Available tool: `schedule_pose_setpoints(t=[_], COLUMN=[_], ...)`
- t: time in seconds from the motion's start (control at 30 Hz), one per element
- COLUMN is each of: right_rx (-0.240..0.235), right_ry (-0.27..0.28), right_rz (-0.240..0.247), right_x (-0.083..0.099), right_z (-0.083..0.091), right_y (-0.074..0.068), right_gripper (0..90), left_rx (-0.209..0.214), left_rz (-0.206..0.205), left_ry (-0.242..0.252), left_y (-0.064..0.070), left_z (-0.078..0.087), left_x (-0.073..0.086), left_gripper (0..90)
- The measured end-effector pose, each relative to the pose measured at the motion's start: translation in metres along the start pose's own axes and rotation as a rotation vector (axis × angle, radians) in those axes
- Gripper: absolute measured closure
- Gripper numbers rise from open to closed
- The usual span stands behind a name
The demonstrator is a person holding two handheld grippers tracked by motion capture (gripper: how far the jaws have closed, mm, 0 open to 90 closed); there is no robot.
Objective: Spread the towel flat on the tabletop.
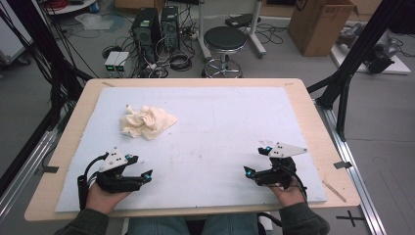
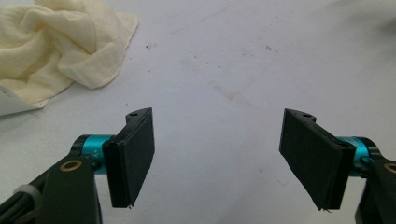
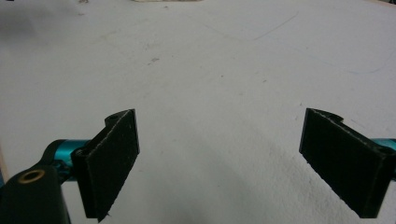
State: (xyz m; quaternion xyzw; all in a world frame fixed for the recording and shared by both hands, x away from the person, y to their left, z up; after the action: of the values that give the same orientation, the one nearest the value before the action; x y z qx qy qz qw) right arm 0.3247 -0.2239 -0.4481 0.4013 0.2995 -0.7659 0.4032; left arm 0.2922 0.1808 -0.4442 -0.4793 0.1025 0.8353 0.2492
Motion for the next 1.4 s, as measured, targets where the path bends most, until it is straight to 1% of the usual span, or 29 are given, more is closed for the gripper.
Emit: schedule_pose_setpoints(t=[0.03,0.07,0.13,0.3,0.5,0.63,0.8,0.87,0.97,1.1,1.27,1.4], right_rx=[0.000,0.001,0.003,0.001,0.000,0.001,0.003,0.000,-0.002,0.000,0.008,0.012], right_ry=[0.000,0.003,0.011,0.017,0.019,0.016,0.021,0.021,0.019,0.020,0.028,0.030], right_rz=[0.000,-0.006,-0.013,-0.015,-0.005,-0.007,-0.004,-0.007,-0.005,-0.001,-0.009,-0.016], right_x=[0.000,0.000,0.000,0.000,-0.001,-0.002,-0.002,-0.002,-0.002,-0.002,-0.003,-0.001], right_z=[0.000,0.001,0.002,0.003,0.003,0.003,0.003,0.003,0.003,0.002,0.005,0.008], right_y=[0.000,0.001,0.002,0.002,-0.001,-0.001,-0.002,-0.001,-0.002,-0.001,-0.002,-0.001], right_gripper=[11.3,11.3,11.3,11.3,11.3,11.3,11.3,11.3,11.3,11.3,11.3,11.3], left_rx=[0.001,0.004,0.003,0.000,0.002,0.002,0.002,0.003,0.002,0.003,-0.012,-0.016], left_rz=[-0.005,0.001,-0.006,-0.001,0.004,0.007,0.001,0.010,0.004,0.020,0.014,0.022], left_ry=[-0.004,-0.002,-0.003,0.003,0.009,0.014,0.010,0.012,0.011,0.012,0.012,0.017], left_y=[0.000,0.001,0.001,0.000,0.000,0.000,-0.001,-0.001,-0.002,-0.006,-0.013,-0.019], left_z=[-0.001,-0.001,0.000,0.001,0.001,0.002,0.002,0.002,0.001,-0.001,-0.003,-0.005], left_x=[0.000,0.001,0.001,0.001,0.000,0.000,0.000,0.000,-0.001,-0.004,-0.010,-0.018], left_gripper=[27.1,27.1,27.1,27.1,27.1,27.1,27.1,27.1,27.1,27.1,27.3,27.5])
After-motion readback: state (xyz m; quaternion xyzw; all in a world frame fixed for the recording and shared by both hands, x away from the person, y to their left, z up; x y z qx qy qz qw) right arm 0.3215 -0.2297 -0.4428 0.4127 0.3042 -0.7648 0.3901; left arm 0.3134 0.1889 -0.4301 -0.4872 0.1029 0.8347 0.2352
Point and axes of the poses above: each handheld gripper's, and its own axes: z roughly backward along the jaws, x roughly out of its underside, y roughly to its right, the point moved 6 cm from there along -z, roughly forward along the jaws, and after that the axes turned 12 degrees about -x, right-handed, at the moved point
